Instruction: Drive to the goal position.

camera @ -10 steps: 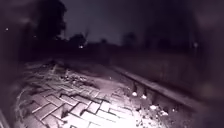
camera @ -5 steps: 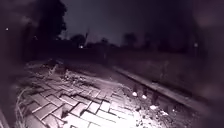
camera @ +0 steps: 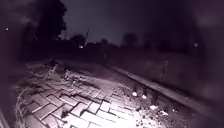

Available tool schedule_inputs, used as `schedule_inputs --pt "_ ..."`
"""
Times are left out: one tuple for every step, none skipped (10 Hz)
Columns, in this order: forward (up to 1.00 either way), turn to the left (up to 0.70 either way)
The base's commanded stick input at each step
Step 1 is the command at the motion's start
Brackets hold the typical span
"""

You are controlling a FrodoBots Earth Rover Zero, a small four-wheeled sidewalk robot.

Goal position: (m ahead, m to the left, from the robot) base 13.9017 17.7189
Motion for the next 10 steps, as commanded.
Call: schedule_inputs --pt "-0.7 0.0" --pt "-0.7 0.0" --pt "-0.7 0.0" --pt "-0.7 0.0" --pt "-0.7 0.0" --pt "-0.7 0.0" --pt "-0.7 0.0" --pt "-0.7 0.0" --pt "-0.7 0.0" --pt "-0.7 0.0"
